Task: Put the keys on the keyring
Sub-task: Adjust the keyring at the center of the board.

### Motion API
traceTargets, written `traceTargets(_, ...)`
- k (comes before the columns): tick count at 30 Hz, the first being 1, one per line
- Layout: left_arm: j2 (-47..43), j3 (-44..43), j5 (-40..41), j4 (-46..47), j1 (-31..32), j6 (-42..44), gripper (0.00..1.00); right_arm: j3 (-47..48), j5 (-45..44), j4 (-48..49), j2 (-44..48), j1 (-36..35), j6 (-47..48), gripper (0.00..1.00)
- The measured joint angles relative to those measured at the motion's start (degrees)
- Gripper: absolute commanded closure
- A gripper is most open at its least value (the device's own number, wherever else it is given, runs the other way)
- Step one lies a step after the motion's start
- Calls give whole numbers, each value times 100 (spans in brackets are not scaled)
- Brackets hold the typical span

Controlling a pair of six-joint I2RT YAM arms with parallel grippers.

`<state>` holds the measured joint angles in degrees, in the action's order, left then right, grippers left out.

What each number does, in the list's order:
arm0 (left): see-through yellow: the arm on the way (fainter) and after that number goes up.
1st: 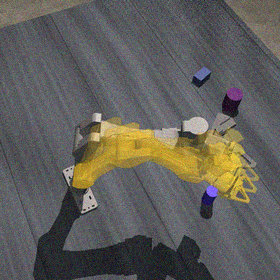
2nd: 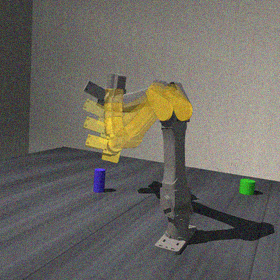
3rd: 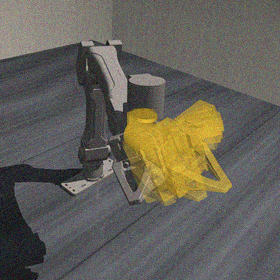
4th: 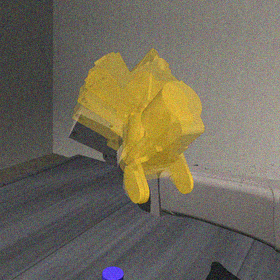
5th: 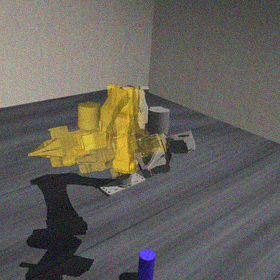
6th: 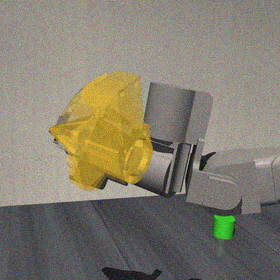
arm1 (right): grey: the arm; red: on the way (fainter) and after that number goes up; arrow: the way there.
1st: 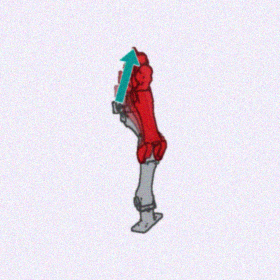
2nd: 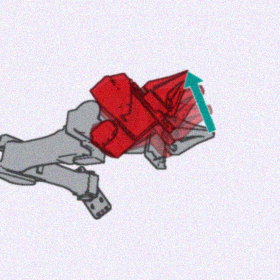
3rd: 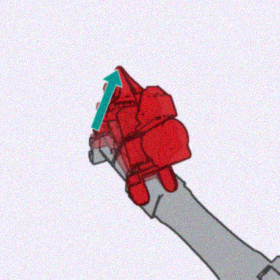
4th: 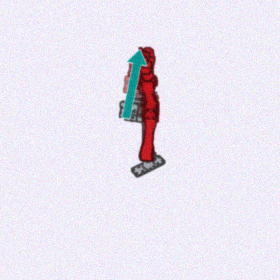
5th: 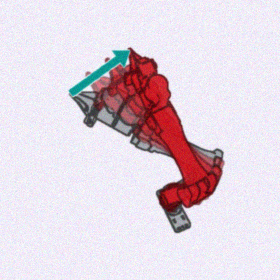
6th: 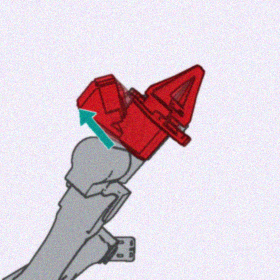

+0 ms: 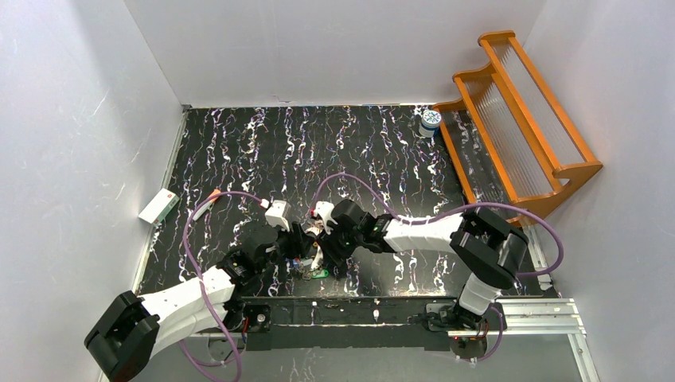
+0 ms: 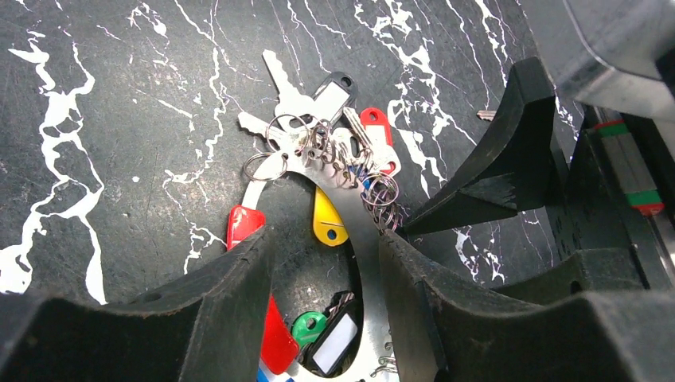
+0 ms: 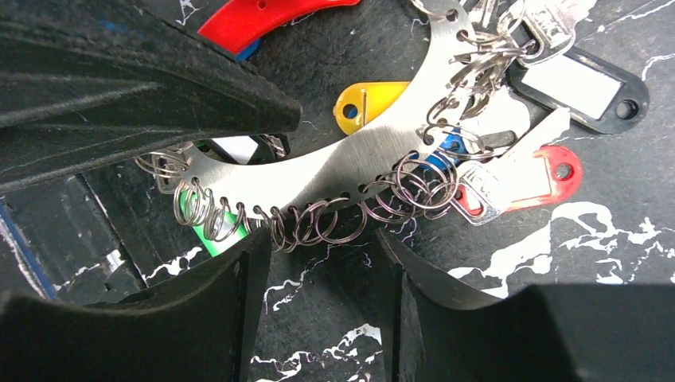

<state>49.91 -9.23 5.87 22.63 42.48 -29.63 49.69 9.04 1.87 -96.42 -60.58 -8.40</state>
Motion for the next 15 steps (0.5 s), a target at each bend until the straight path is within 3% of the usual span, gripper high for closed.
traceTargets(4, -2, 0, 17, 0, 0, -2, 50, -103, -282, 72, 76, -74, -24, 45)
traceTargets(9, 0, 0, 31, 4, 0, -4, 50, -575, -632, 144, 516, -55, -55, 36)
traceTargets(15, 22, 0, 28, 7, 0, -2, 50, -940, -654, 144, 892, -46, -44, 35)
